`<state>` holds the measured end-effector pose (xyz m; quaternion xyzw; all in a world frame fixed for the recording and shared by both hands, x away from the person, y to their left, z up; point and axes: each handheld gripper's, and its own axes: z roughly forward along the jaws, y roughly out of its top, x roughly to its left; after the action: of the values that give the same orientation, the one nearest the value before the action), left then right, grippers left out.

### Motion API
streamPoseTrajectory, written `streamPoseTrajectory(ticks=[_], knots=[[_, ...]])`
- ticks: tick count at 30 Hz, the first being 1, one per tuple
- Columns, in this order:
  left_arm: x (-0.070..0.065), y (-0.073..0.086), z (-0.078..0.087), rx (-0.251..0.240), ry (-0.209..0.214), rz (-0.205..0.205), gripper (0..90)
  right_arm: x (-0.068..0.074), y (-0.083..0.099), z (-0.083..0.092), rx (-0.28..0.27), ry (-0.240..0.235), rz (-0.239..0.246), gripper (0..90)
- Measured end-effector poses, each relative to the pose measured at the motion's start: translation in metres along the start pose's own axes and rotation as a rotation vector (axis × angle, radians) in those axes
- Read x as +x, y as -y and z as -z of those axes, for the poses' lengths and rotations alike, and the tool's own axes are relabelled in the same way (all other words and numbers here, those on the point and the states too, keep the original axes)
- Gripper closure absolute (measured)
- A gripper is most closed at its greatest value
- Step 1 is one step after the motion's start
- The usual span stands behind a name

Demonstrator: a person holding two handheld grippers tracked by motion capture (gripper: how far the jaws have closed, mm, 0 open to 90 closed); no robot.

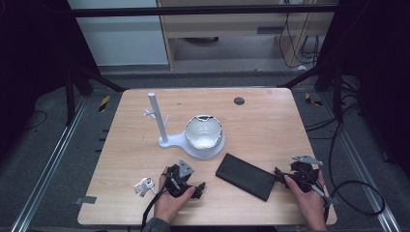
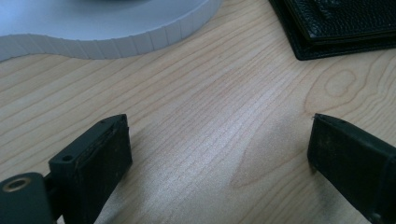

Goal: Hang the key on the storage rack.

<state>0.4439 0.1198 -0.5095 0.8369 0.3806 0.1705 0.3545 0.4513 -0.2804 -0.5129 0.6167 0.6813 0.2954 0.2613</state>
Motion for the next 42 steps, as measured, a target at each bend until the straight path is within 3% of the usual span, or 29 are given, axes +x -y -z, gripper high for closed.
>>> streamPoseTrajectory(ticks=[18,20,22,24,27,29,32,34,38,42], knots=[[0.001,0.0,0.002,0.009,0.005,-0.005,5.8,0.0,0.0,0.0,0.0,-0.001,0.001,2.2],[0.002,-0.001,0.007,0.029,-0.01,-0.002,10.5,0.0,0.0,0.0,0.0,-0.002,-0.002,2.1],[0.006,-0.002,0.016,0.03,-0.011,0.018,9.6,-0.001,0.0,0.0,0.0,-0.003,0.004,1.8],[0.011,-0.005,0.03,0.042,-0.004,0.007,9.6,0.0,-0.001,-0.001,0.003,-0.008,0.0,1.2],[0.018,-0.017,0.058,0.094,-0.06,-0.041,9.0,0.0,-0.001,-0.001,0.005,-0.003,0.003,0.4],[0.022,-0.024,0.077,0.092,-0.096,-0.062,8.8,0.001,-0.002,-0.002,0.006,-0.001,-0.002,0.4],[0.029,-0.034,0.099,0.099,-0.114,-0.058,7.1,0.002,-0.003,-0.003,0.005,-0.004,0.0,0.4],[0.036,-0.034,0.103,0.125,-0.125,-0.047,5.7,0.002,-0.002,-0.002,0.004,-0.01,0.009,0.9],[0.044,-0.025,0.105,0.191,-0.167,-0.073,6.8,0.002,0.001,0.001,0.001,-0.018,0.011,1.5],[0.055,-0.018,0.11,0.189,-0.166,-0.044,7.5,0.002,0.001,0.001,0.001,-0.019,0.011,1.5]])
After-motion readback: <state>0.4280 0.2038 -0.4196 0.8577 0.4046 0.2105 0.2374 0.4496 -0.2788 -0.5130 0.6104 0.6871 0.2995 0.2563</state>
